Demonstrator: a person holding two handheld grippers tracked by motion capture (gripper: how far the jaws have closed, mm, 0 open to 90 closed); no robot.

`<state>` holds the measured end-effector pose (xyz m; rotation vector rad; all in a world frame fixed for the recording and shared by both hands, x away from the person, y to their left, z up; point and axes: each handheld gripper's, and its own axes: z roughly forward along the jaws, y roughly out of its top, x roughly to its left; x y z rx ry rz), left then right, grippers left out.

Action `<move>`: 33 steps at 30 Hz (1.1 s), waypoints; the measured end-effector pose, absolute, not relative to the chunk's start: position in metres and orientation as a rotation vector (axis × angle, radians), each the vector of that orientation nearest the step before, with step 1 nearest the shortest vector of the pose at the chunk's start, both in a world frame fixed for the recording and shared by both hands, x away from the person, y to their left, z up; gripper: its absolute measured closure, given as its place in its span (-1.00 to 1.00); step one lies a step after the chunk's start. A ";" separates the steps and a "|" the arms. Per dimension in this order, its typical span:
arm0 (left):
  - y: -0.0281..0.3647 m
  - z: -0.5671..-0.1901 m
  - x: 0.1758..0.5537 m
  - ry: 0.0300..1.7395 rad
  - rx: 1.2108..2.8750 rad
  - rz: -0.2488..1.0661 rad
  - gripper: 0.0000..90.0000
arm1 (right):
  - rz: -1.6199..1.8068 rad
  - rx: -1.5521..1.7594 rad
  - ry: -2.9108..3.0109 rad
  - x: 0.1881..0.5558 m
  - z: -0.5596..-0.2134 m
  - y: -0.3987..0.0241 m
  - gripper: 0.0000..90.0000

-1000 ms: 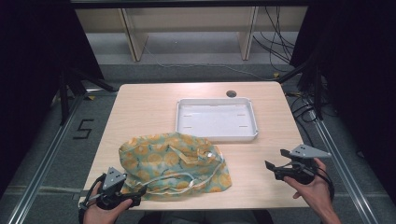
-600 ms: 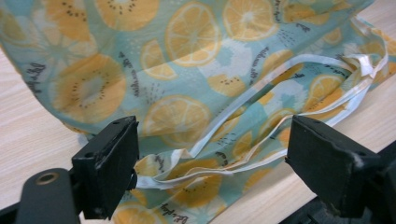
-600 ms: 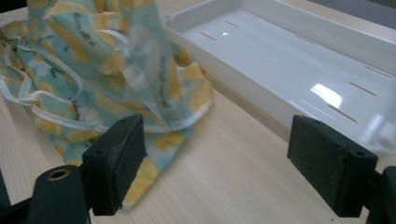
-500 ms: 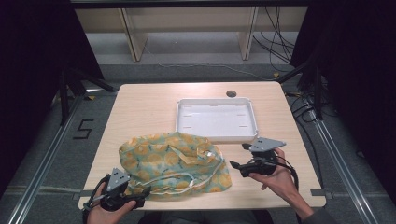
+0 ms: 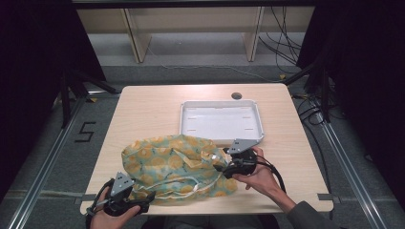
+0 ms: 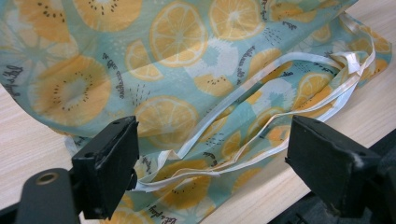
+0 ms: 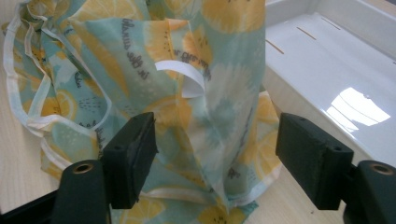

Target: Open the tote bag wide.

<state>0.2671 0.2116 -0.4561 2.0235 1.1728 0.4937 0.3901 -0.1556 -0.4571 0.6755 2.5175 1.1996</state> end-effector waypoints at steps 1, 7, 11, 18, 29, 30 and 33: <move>0.212 -0.456 0.267 1.171 2.029 0.493 -0.63 | 1.199 0.673 2.528 0.391 -0.458 -0.155 -0.21; 0.212 -0.456 0.267 1.169 2.029 0.495 -0.63 | 1.223 0.687 2.561 0.398 -0.461 -0.153 0.09; 0.211 -0.456 0.266 1.186 2.016 0.490 -0.63 | 1.200 0.653 2.571 0.399 -0.462 -0.152 0.56; 0.214 -0.455 0.267 1.186 2.008 0.495 -0.63 | 1.165 0.540 2.585 0.395 -0.459 -0.154 1.00; 0.213 -0.455 0.266 1.183 1.998 0.499 -0.63 | 1.221 0.488 2.556 0.387 -0.438 -0.195 1.00; 0.213 -0.455 0.266 1.183 1.998 0.499 -0.63 | 1.221 0.488 2.556 0.387 -0.438 -0.195 1.00; 0.214 -0.454 0.266 1.172 2.009 0.508 -0.63 | 1.216 0.503 2.542 0.386 -0.435 -0.213 1.00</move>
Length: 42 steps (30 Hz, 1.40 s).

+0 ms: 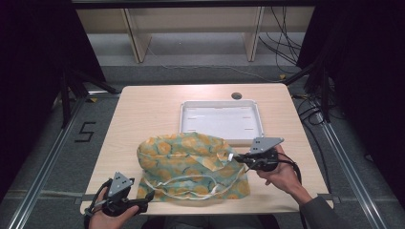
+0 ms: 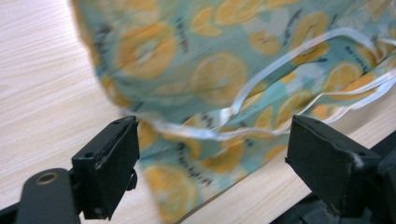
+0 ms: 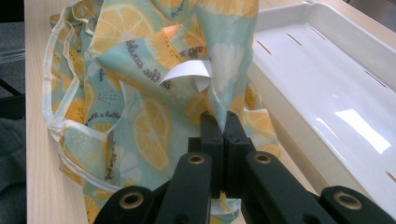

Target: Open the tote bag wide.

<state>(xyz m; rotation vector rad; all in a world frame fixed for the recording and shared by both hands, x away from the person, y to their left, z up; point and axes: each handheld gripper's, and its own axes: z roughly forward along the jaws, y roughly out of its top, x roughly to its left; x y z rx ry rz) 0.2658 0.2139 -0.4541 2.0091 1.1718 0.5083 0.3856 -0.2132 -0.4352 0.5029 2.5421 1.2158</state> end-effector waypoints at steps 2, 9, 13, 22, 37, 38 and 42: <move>0.214 -0.454 0.266 1.169 2.015 0.503 -0.63 | 1.214 0.522 2.533 0.385 -0.434 -0.225 1.00; 0.215 -0.453 0.266 1.160 2.050 0.500 -0.63 | 1.201 0.605 2.519 0.383 -0.434 -0.255 1.00; 0.215 -0.453 0.265 1.165 2.045 0.491 -0.63 | 1.196 0.634 2.507 0.382 -0.434 -0.268 1.00; 0.212 -0.455 0.266 1.153 2.008 0.495 -0.63 | 1.172 0.692 2.501 0.378 -0.436 -0.288 1.00; 0.200 -0.449 0.271 1.057 2.027 0.496 -0.63 | 1.128 0.744 2.492 0.386 -0.443 -0.302 0.83; 0.196 -0.448 0.272 1.063 1.999 0.485 -0.63 | 1.129 0.775 2.484 0.385 -0.444 -0.302 0.77; 0.185 -0.442 0.278 1.012 1.955 0.426 -0.62 | 1.186 0.799 2.441 0.385 -0.438 -0.303 0.44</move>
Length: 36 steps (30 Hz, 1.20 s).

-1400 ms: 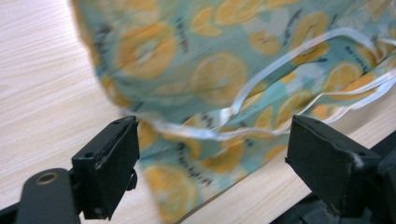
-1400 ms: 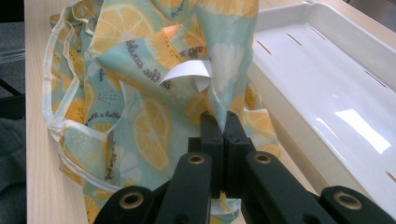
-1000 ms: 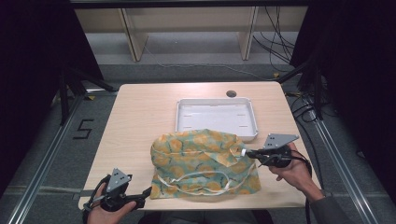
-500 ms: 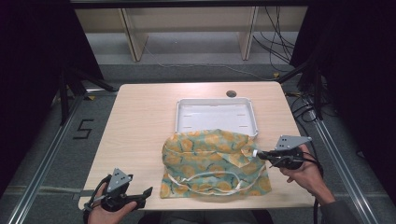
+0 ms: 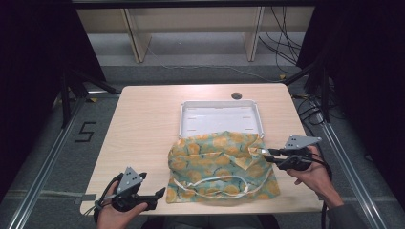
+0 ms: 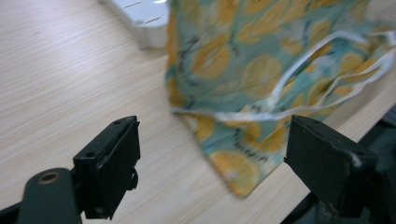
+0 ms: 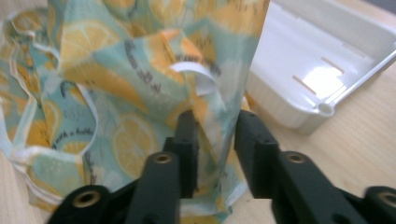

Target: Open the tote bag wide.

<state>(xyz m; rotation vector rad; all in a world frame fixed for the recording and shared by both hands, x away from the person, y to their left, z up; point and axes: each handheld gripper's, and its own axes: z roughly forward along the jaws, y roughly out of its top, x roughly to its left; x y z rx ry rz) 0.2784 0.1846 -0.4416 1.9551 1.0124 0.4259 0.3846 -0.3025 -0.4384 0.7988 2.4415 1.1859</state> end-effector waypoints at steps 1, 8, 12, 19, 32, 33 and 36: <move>0.181 -0.440 0.280 0.998 1.951 0.420 -0.62 | 1.204 0.772 2.439 0.386 -0.436 -0.303 0.37; 0.154 -0.416 0.298 0.873 1.960 0.394 -0.62 | 1.273 0.851 2.381 0.385 -0.432 -0.302 0.06; 0.133 -0.401 0.311 0.813 1.974 0.413 -0.59 | 1.287 0.872 2.366 0.386 -0.431 -0.303 -0.01; 0.105 -0.397 0.330 0.752 2.019 0.392 -0.58 | 1.288 0.891 2.359 0.385 -0.429 -0.302 -0.11; 0.079 -0.409 0.354 0.724 2.102 0.418 -0.43 | 1.299 0.892 2.373 0.385 -0.422 -0.300 -0.14; 0.077 -0.411 0.357 0.725 2.102 0.414 -0.41 | 1.303 0.891 2.363 0.385 -0.421 -0.299 -0.14; 0.073 -0.415 0.362 0.720 2.128 0.413 -0.41 | 1.315 0.893 2.347 0.385 -0.419 -0.297 -0.14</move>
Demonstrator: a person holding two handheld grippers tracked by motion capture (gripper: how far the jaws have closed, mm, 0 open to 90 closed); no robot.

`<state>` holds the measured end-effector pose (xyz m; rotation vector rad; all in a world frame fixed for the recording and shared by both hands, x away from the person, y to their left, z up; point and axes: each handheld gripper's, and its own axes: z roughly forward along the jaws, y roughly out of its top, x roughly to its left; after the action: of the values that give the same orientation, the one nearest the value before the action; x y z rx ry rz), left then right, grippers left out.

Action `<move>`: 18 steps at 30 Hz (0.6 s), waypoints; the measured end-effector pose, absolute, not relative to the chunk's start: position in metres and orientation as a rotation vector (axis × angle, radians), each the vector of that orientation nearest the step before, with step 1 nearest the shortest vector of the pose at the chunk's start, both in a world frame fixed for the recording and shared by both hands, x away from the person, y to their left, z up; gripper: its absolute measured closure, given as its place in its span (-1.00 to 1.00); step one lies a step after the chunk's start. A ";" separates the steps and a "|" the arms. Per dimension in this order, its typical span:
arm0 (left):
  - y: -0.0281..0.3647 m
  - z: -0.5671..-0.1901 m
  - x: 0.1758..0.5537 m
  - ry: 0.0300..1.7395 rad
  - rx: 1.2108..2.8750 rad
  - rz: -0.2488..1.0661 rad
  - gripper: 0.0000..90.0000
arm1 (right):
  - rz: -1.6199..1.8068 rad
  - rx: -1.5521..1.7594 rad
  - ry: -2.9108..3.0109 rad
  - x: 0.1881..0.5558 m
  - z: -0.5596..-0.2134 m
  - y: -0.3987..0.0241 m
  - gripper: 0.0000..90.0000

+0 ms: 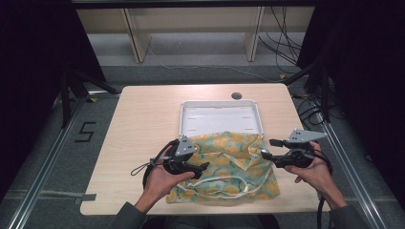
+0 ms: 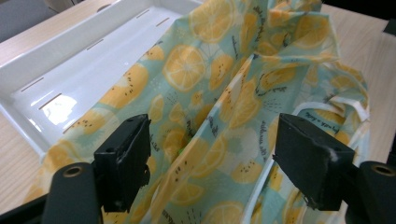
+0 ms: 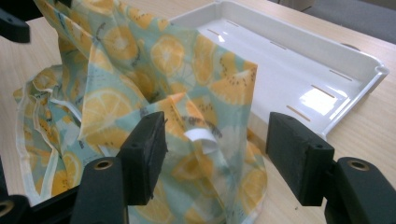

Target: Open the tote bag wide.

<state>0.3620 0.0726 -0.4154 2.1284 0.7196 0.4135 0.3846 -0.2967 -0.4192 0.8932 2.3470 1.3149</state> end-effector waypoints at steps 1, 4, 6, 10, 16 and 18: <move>0.072 -0.417 0.363 0.720 2.129 0.410 -0.39 | 1.314 0.881 2.346 0.386 -0.418 -0.296 -0.14; 0.070 -0.420 0.365 0.712 2.141 0.414 -0.34 | 1.331 0.869 2.343 0.387 -0.417 -0.292 -0.14; 0.069 -0.421 0.366 0.702 2.148 0.418 -0.25 | 1.325 0.860 2.341 0.388 -0.416 -0.290 -0.14; 0.070 -0.424 0.368 0.681 2.169 0.417 0.16 | 1.303 0.831 2.369 0.389 -0.412 -0.284 -0.14; 0.072 -0.428 0.362 0.605 2.208 0.436 0.81 | 1.307 0.809 2.359 0.394 -0.399 -0.271 -0.13; 0.072 -0.428 0.360 0.582 2.222 0.446 0.91 | 1.303 0.792 2.357 0.399 -0.397 -0.265 -0.12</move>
<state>0.3597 0.0723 -0.4278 2.2218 0.5817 0.4457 0.3985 -0.2648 -0.3969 0.7922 2.3573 1.3028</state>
